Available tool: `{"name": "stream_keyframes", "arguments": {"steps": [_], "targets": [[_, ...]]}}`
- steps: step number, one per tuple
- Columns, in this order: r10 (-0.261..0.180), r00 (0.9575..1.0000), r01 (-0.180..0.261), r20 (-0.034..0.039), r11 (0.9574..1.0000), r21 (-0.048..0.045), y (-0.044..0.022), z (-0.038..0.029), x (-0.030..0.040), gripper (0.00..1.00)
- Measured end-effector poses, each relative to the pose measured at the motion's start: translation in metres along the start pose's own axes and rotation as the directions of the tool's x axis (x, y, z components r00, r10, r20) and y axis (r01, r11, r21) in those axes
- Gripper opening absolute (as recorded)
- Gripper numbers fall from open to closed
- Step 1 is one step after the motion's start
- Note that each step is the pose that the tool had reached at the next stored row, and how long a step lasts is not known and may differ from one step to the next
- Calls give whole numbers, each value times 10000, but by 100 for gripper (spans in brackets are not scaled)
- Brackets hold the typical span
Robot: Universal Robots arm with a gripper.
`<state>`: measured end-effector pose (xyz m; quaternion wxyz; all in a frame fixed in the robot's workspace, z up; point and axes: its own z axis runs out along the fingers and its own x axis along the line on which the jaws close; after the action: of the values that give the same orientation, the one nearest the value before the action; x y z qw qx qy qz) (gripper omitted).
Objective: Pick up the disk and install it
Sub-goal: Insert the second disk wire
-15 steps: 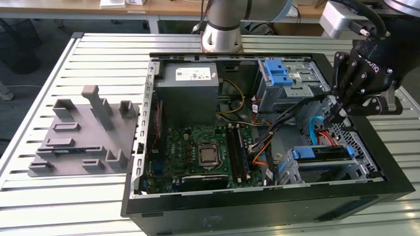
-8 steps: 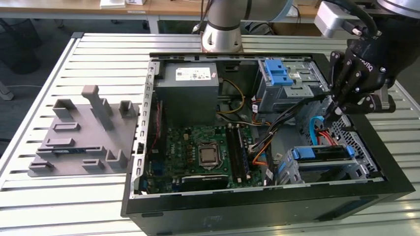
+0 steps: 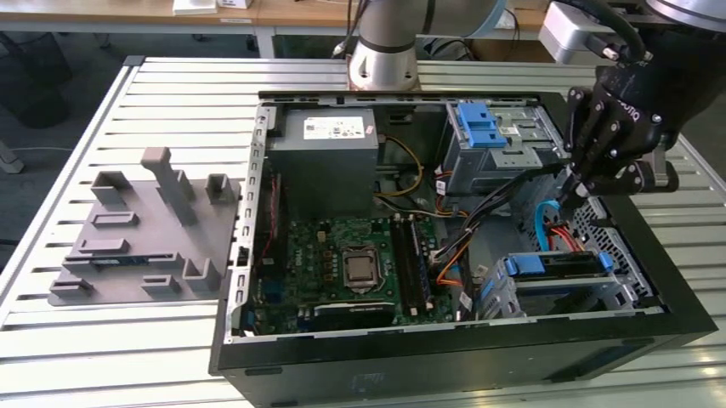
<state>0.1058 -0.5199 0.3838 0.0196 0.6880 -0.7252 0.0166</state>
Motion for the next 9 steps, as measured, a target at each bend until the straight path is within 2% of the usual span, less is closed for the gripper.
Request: {"name": "stream_keyframes", "arguments": {"steps": [1, 2, 3, 6, 9], "targets": [[0, 10000, 0, 0, 10000, 0, -4, 0, -7, 17], [0, 10000, 0, -1, 10000, 0, -8, -1, -13, 17], [0, 10000, 0, -1, 10000, 0, -11, 0, -20, 24], [1, 10000, -1, -6, 10000, 0, -15, 19, -33, 24], [0, 10000, 0, -83, 10000, 4, -16, 57, -37, 24]]}}
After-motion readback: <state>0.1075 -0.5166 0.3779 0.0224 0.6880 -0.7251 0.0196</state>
